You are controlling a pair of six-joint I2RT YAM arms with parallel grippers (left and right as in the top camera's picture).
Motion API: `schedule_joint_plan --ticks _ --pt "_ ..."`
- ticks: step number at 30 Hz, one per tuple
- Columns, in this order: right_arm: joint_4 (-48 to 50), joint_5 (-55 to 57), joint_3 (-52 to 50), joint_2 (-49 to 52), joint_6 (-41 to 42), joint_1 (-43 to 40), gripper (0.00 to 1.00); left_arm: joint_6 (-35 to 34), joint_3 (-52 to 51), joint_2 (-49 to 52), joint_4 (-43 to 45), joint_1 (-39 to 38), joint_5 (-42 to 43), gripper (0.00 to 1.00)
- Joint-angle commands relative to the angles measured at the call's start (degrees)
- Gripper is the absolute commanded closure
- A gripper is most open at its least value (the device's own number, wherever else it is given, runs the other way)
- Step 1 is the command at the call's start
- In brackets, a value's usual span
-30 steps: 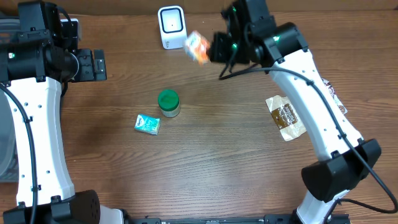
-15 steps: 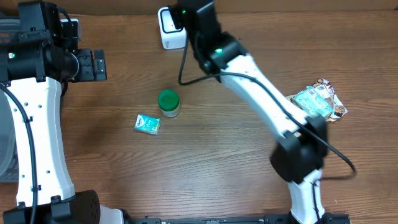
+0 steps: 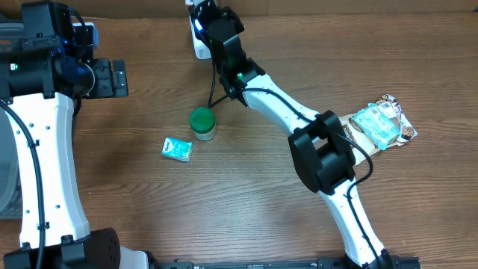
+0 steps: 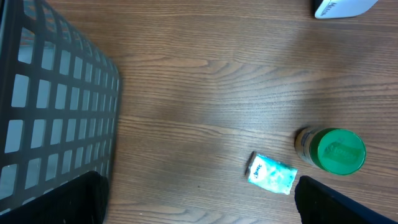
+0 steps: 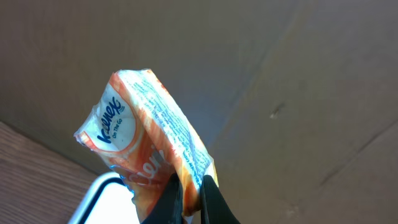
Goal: Scan the item barcode
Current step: 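Hold the orange pack in front of the white scanner, then carry the orange pack right and drop it on the bread bag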
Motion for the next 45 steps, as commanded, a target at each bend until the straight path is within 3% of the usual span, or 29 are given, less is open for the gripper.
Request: schedule_joint_plan --ticks 1,24,30,34,45 --pt "1.49 0.57 0.44 3.32 -4.0 -0.24 0.96 0.9 0.07 0.28 -0.07 0.24 -0.5 0.0" --pt "7.74 4.72 0.57 6.01 -5.09 0.44 0.96 0.9 0.07 0.28 -0.07 0.24 -0.5 0.01" --pt "-1.53 4.24 0.57 -0.24 -3.5 1.51 0.96 0.9 0.07 0.28 -0.07 0.24 -0.5 0.0" --pt "-9.77 3.17 0.57 -7.08 4.2 1.75 0.96 0.87 0.07 0.28 -0.07 0.24 -0.5 0.01" --pt "-50.34 -24.24 0.57 -31.04 29.97 -2.03 0.96 0.9 0.07 0.28 -0.07 0.24 -0.5 0.01"
